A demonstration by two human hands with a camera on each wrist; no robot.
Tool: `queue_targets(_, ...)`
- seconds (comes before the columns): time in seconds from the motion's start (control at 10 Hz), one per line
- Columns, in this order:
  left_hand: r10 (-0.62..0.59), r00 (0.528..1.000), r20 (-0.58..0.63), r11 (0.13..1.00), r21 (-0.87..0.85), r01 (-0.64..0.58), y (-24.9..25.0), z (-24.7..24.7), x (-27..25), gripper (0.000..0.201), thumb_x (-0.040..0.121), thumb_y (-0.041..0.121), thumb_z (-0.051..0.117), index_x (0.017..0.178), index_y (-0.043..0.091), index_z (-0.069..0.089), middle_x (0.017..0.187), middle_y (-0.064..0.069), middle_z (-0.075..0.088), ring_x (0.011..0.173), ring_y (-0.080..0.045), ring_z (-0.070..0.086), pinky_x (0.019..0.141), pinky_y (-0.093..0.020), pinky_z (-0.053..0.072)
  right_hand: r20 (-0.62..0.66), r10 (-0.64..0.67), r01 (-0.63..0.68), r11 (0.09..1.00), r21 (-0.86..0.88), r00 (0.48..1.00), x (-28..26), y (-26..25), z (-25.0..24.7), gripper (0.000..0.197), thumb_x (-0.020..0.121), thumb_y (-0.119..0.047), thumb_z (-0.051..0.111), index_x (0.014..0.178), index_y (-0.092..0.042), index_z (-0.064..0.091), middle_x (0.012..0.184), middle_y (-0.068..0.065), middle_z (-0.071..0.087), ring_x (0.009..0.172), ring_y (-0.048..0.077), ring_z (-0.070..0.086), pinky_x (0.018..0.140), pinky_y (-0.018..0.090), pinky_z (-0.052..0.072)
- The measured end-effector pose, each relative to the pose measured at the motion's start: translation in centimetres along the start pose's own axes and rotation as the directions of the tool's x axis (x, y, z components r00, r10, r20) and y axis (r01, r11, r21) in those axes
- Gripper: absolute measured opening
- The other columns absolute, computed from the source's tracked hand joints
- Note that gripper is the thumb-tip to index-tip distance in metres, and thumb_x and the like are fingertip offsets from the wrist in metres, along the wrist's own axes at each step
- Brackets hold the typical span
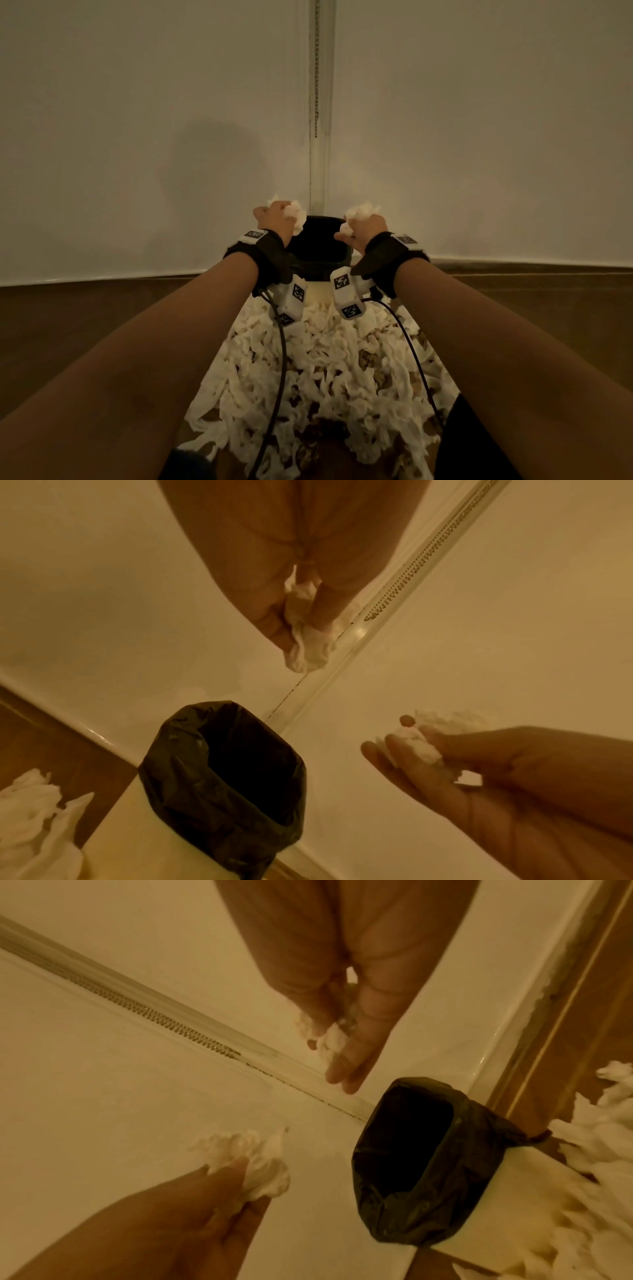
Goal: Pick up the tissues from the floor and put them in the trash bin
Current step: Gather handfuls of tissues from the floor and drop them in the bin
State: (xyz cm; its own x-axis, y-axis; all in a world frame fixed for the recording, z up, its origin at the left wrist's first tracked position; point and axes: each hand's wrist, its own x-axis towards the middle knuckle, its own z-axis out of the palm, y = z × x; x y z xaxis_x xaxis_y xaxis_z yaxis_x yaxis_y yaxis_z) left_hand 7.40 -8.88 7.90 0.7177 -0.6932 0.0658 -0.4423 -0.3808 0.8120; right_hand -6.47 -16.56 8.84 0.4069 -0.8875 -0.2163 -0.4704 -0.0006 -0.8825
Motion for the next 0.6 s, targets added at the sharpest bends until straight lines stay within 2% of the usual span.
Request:
queue_targets(0.1,0.037,0.999,0.015,0.995,-0.091,-0.035,-1.6,0.9,1.5,0.032,0.088,0.010,0.059,0.120,0.011,0.058,0.123,-0.014,0.054,0.110,-0.028,0.055,0.093,-0.033,0.048,0.018,0.129,-0.120,0.848,0.516,0.991,4.4,3.0,0.1,0.043,0.093,-0.014,0.056,0.128,0.008,0.045,0.129,0.026,0.052,0.112,0.033,0.059,0.074,0.024,0.057)
queue_targets(0.2,-0.004,1.000,0.011,0.994,-0.110,0.005,-3.9,2.6,3.1,0.033,0.083,0.022,0.068,0.114,0.016,0.059,0.110,-0.005,0.059,0.096,-0.018,0.056,0.083,-0.024,0.045,-0.020,0.126,-0.112,0.936,0.334,0.992,6.7,4.5,0.5,0.044,0.088,-0.019,0.062,0.126,0.001,0.051,0.125,0.020,0.058,0.107,0.029,0.062,0.077,0.026,0.057)
queue_targets(0.3,-0.023,1.000,0.007,1.000,-0.021,0.023,-5.1,4.0,4.1,0.034,0.083,0.029,0.068,0.115,0.019,0.059,0.110,-0.003,0.060,0.102,-0.021,0.057,0.077,-0.021,0.036,0.048,0.101,-0.102,0.994,0.032,0.994,8.9,5.6,0.6,0.072,0.081,-0.034,0.069,0.142,-0.013,0.035,0.144,0.014,0.041,0.128,0.034,0.044,0.104,0.032,0.040)
queue_targets(0.4,-0.007,1.000,0.009,1.000,0.027,0.007,-5.4,5.4,5.0,0.034,0.085,0.024,0.065,0.117,0.017,0.058,0.120,-0.008,0.060,0.108,-0.025,0.056,0.079,-0.021,0.036,0.006,0.113,-0.113,0.992,-0.058,0.994,9.8,6.0,2.0,0.069,0.086,-0.039,0.061,0.145,-0.016,0.031,0.148,0.012,0.036,0.134,0.033,0.036,0.111,0.034,0.028)
queue_targets(0.5,0.042,0.998,0.038,0.998,0.051,-0.044,-5.7,6.6,5.7,0.037,0.087,0.020,0.060,0.123,0.013,0.056,0.126,-0.014,0.058,0.112,-0.031,0.055,0.092,-0.030,0.043,0.016,0.038,-0.037,0.998,-0.056,0.999,11.8,6.9,3.5,0.045,0.092,-0.023,0.055,0.135,-0.010,0.049,0.137,0.009,0.052,0.123,0.026,0.051,0.100,0.026,0.039)
queue_targets(0.6,-0.043,0.995,0.086,0.998,-0.051,0.047,-6.1,7.1,5.9,0.052,0.089,0.023,0.060,0.138,0.018,0.042,0.134,-0.012,0.051,0.117,-0.030,0.053,0.099,-0.041,0.046,0.029,0.036,-0.039,0.993,0.111,0.999,12.5,7.9,4.3,0.045,0.088,-0.005,0.057,0.132,-0.008,0.051,0.134,0.013,0.054,0.120,0.027,0.055,0.096,0.026,0.046)
